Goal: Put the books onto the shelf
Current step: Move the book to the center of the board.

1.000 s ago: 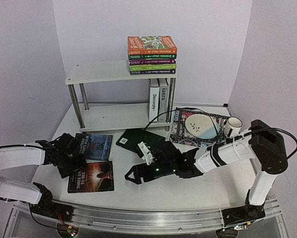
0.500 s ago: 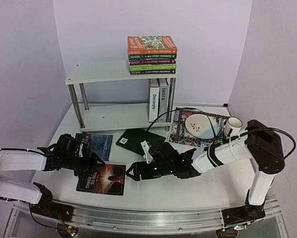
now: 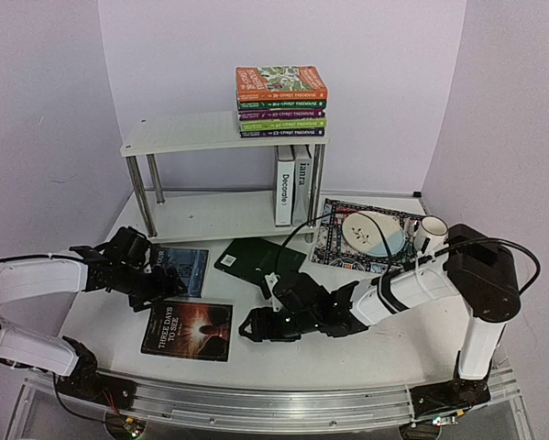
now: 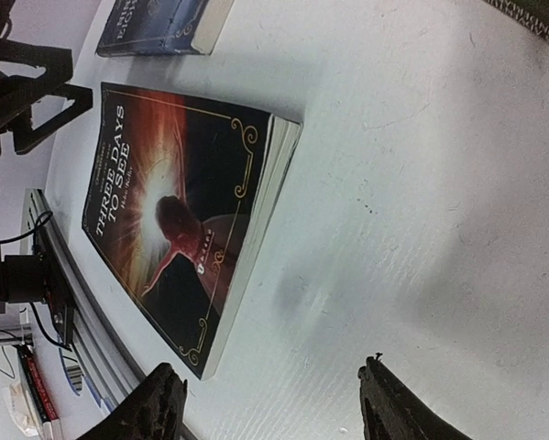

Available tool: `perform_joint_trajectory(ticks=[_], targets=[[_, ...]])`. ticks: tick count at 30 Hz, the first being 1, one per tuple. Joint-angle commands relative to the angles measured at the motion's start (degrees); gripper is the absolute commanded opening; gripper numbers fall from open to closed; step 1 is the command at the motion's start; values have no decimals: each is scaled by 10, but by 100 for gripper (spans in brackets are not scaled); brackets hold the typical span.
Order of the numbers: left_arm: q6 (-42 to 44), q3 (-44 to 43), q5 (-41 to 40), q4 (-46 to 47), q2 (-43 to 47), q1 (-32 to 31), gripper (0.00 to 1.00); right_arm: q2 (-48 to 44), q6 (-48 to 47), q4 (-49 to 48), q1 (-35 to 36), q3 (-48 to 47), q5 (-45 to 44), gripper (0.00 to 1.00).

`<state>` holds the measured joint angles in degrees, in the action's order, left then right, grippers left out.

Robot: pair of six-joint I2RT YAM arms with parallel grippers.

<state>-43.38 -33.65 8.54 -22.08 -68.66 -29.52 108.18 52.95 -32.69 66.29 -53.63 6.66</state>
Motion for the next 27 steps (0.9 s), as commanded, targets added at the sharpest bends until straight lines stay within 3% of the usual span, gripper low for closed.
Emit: perform_joint_trajectory(ticks=[1,7,15,23,27], targets=[[-8,25,-116,-81,37,1,92,27,19,-16,8,-23,15,66],[-25,42,-59,-60,25,1,91,44,19,-18,9,-47,33,64],[-72,96,69,72,-1,-5,83,37,15,-21,9,-43,18,61],[-154,86,69,179,-39,-102,82,-16,39,11,9,27,-63,61],[-192,101,123,289,-64,-117,65,-65,38,67,9,49,-117,46]])
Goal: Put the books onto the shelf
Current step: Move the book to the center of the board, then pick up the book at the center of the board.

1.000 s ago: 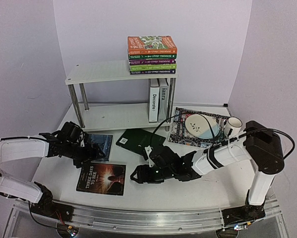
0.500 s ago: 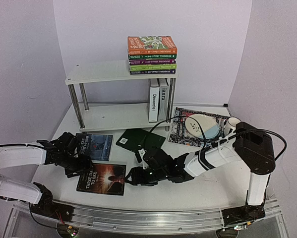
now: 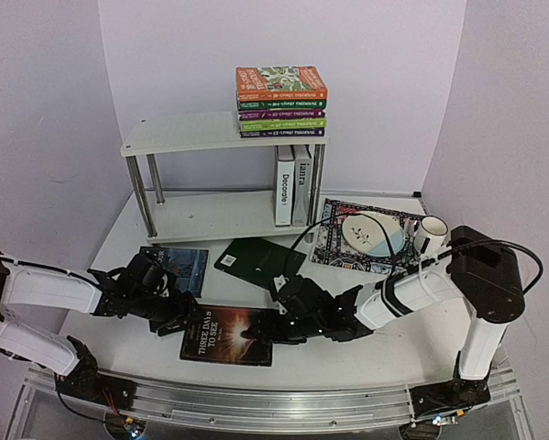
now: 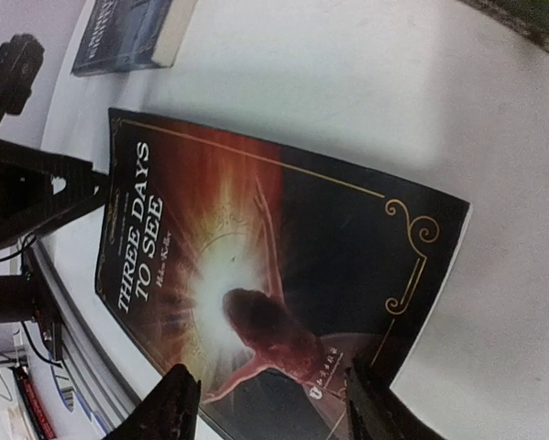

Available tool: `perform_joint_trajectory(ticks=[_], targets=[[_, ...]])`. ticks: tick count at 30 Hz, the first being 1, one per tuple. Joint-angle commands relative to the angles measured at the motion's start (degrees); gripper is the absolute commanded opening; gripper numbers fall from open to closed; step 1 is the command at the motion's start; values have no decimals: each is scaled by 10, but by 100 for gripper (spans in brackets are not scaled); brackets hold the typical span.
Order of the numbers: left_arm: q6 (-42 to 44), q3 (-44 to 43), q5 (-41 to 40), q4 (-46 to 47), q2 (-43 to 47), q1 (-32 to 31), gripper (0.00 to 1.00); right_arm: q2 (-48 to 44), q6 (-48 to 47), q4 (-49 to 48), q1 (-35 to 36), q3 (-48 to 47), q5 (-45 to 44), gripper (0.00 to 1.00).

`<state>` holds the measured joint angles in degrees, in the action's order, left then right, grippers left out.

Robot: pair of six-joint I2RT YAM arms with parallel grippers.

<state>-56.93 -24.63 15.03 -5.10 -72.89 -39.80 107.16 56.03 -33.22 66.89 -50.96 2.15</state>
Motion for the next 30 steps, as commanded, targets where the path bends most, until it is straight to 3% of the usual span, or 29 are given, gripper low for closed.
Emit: perform_joint_trajectory(ticks=[1,5,12,14,17,22,25,30], targets=[[-59,11,63,130,-24,-14,58,-65,7,86,3,26,-81,42],[-46,-2,51,135,-6,-15,27,-100,-12,117,3,39,-112,29],[-53,-13,35,137,16,-14,15,-120,-49,157,3,30,-135,28],[-26,-20,30,128,9,-14,18,-119,-59,167,3,24,-138,31],[31,-44,-14,44,-4,-14,31,-125,-73,180,3,23,-148,38],[83,-46,-39,15,-21,-16,58,-123,-85,194,3,20,-144,39],[95,-55,-56,15,-38,-20,60,-102,-87,194,3,10,-126,33],[111,-79,-41,19,-87,-26,54,-63,-72,200,3,-13,-108,28]])
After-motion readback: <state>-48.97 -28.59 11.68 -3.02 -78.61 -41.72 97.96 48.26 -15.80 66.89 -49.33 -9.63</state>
